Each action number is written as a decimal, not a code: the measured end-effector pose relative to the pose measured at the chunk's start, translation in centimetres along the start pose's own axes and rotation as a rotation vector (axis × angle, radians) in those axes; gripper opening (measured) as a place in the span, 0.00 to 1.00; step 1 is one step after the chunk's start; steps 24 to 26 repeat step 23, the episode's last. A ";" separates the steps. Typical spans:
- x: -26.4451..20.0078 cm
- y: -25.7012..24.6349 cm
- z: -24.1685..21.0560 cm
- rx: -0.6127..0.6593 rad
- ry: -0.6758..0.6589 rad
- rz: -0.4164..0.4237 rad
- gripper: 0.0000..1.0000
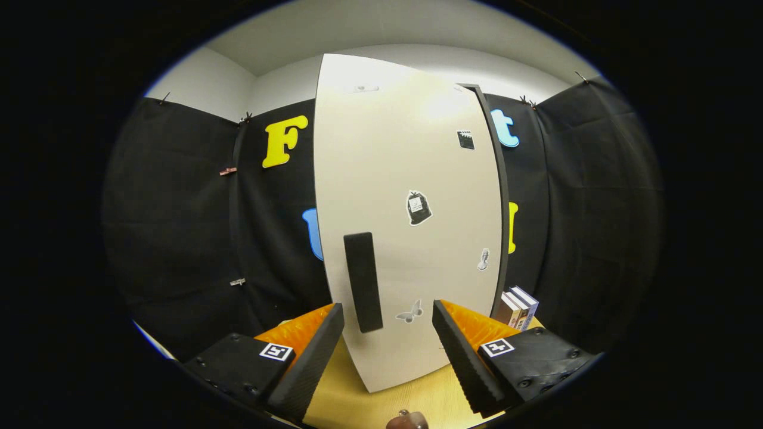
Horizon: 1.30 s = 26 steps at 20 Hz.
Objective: Open the shoe cabinet door, grab the shoes and put them into the shoe cabinet, then close the shoe cabinet door.
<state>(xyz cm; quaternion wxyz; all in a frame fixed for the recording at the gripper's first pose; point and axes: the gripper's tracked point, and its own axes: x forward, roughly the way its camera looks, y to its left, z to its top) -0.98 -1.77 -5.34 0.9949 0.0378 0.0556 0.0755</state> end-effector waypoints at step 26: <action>-1.1 1.7 -0.7 0.001 -0.001 -0.062 0.98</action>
